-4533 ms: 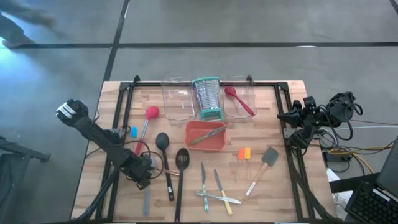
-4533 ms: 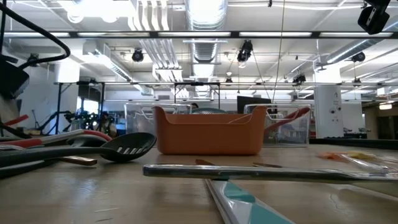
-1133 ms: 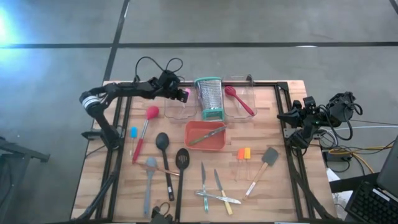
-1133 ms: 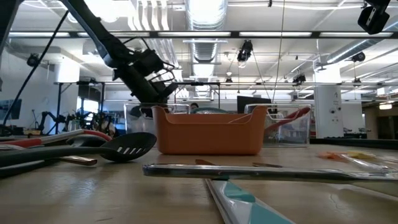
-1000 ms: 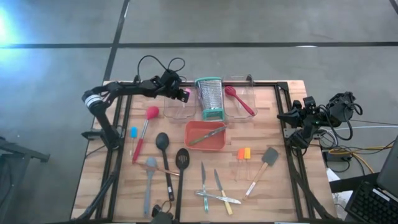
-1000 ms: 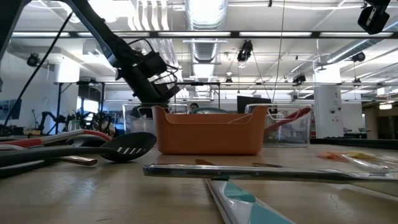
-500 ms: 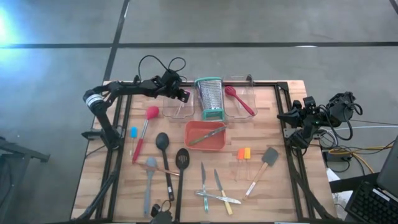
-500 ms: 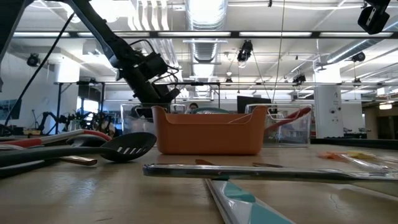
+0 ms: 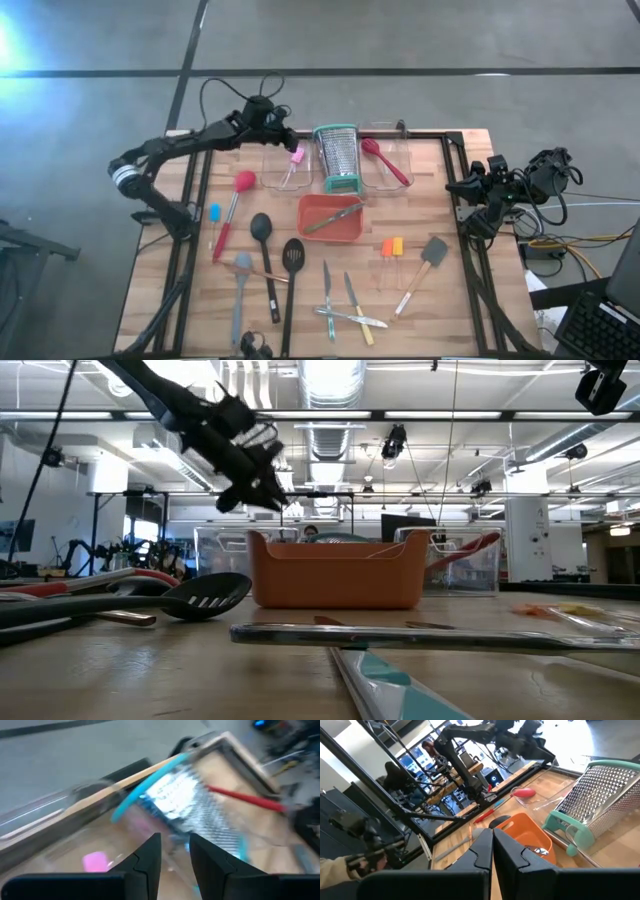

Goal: Pick & Place Kitchen Items
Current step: Put the gold knife into the orange bin

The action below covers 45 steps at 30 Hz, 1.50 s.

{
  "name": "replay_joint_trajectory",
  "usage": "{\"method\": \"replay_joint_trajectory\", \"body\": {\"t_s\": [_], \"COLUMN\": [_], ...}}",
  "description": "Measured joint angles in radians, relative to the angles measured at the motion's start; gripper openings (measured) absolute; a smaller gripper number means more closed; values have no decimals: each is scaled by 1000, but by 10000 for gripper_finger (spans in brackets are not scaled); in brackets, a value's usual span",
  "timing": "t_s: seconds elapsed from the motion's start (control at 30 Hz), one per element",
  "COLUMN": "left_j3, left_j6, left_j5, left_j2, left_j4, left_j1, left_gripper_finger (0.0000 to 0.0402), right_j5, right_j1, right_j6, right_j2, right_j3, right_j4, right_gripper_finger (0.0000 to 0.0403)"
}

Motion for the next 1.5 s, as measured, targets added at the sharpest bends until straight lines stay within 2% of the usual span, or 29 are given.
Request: {"method": "replay_joint_trajectory", "body": {"t_s": [0.23,0.43,0.67,0.87,1.13,1.5], "left_j3": [-6,-7,-8,-9,-10,-56], "left_j6": [-30,-32,-36,-61,-82,-16], "left_j5": [81,87,87,86,77,72], "left_j2": [-173,-337,-500,-592,-626,-557], "left_j4": [-63,-211,-421,-565,-634,-640], "left_j1": [-5,-29,-97,-190,-388,-722], "left_gripper_finger": [99,98,98,97,96,96], "right_j5": [0,0,0,0,0,0], "right_j1": [0,0,0,0,0,0], "right_j6": [0,0,0,0,0,0], "right_j2": [0,0,0,0,0,0], "right_j3": [0,0,0,0,0,0], "right_j4": [0,0,0,0,0,0], "right_gripper_finger": [9,9,9,9,9,9]}}
